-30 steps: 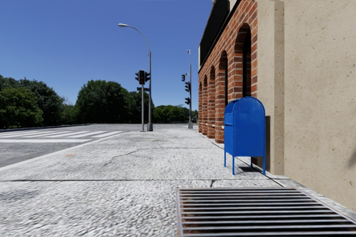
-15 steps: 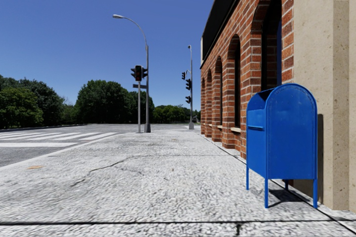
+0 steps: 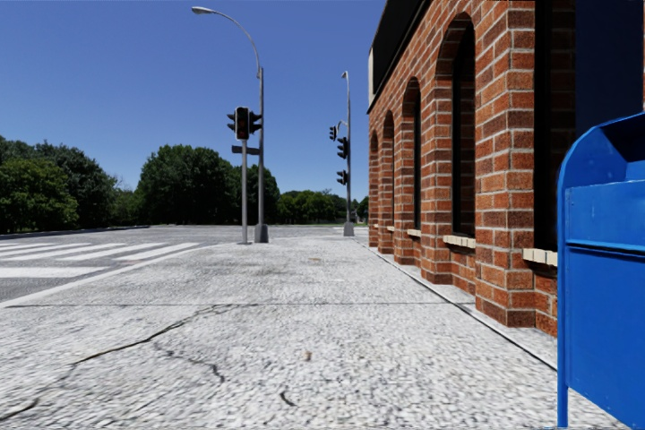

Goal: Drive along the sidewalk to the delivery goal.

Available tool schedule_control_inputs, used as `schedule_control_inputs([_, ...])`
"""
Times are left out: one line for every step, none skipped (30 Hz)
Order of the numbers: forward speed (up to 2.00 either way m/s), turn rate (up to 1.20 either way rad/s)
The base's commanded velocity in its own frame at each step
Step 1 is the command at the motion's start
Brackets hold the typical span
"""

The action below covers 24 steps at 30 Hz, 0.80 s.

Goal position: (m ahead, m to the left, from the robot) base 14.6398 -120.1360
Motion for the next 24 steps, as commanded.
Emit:
schedule_control_inputs([1.99, 0.00])
schedule_control_inputs([1.99, 0.00])
schedule_control_inputs([1.99, 0.00])
schedule_control_inputs([1.99, 0.00])
schedule_control_inputs([1.99, 0.00])
schedule_control_inputs([1.99, 0.00])
schedule_control_inputs([1.99, 0.00])
schedule_control_inputs([1.99, 0.00])
schedule_control_inputs([1.99, 0.00])
schedule_control_inputs([1.99, 0.00])
schedule_control_inputs([1.99, 0.00])
schedule_control_inputs([1.99, 0.00])
schedule_control_inputs([1.99, 0.00])
schedule_control_inputs([1.99, 0.00])
schedule_control_inputs([1.99, 0.00])
schedule_control_inputs([1.99, 0.00])
schedule_control_inputs([1.99, 0.00])
schedule_control_inputs([1.99, 0.00])
schedule_control_inputs([1.99, 0.00])
schedule_control_inputs([1.99, 0.00])
schedule_control_inputs([1.99, 0.00])
schedule_control_inputs([1.99, 0.00])
schedule_control_inputs([1.99, 0.00])
schedule_control_inputs([1.99, 0.00])
